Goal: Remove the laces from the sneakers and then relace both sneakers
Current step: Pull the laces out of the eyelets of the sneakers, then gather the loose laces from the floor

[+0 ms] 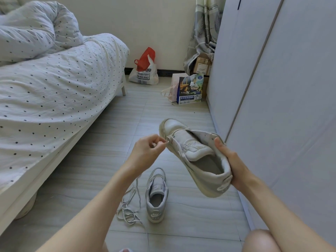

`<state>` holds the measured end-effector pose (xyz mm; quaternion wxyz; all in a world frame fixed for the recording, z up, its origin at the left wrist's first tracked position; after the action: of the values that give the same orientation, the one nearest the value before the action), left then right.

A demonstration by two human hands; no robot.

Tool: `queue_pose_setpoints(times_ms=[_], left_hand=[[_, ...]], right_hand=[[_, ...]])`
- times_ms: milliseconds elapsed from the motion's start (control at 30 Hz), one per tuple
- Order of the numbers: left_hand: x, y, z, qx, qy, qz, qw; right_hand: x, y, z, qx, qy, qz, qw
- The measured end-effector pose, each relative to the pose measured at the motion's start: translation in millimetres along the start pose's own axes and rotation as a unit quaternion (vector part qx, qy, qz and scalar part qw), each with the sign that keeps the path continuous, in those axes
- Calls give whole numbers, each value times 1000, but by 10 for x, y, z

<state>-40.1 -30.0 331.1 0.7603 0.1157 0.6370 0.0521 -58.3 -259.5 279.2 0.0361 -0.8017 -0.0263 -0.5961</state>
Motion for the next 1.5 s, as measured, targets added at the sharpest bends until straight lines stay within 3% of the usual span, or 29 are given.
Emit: queue_pose_setpoints(times_ms=[267, 467, 567, 633, 767, 900, 1067, 1333, 1500], left_hand=[[99, 168, -15, 14, 90, -157, 983], [140, 205, -38, -68, 127, -150, 978], [93, 168, -43, -57, 166, -193, 965], [-96, 191, 28, -35, 142, -200, 969], [-491, 249, 188, 15, 72, -145, 987], [-415, 123, 234, 43, 91, -88, 991], [270, 21, 166, 64, 151, -88, 982], [2324, -17, -276, -3, 355, -112, 928], [3258, -106, -621, -94, 399, -156, 899]], right_hand=[[-74, 7, 3, 60, -66, 73, 993], [-186, 117, 16, -65, -143, 84, 984], [-250, 204, -42, -143, -198, 33, 969], [-235, 262, -79, -173, -213, 12, 961], [-158, 279, -93, -184, -203, -4, 962], [-118, 127, -12, -200, -202, -25, 958], [-299, 59, 309, -198, -229, -37, 952], [-1753, 106, 868, -224, -309, -35, 924], [-2540, 90, 1200, -204, -327, -9, 922]])
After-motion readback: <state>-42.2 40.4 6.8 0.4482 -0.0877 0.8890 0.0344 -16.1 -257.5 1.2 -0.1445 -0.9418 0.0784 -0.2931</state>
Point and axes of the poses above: each hand's wrist, its own z-axis towards the middle knuckle, its own y-axis out of the back of the hand, x = y × z, the point moved 6 cm from there along z, towards the middle knuckle, and after that the axes turned 13 degrees about -z, right-handed, at the moved point
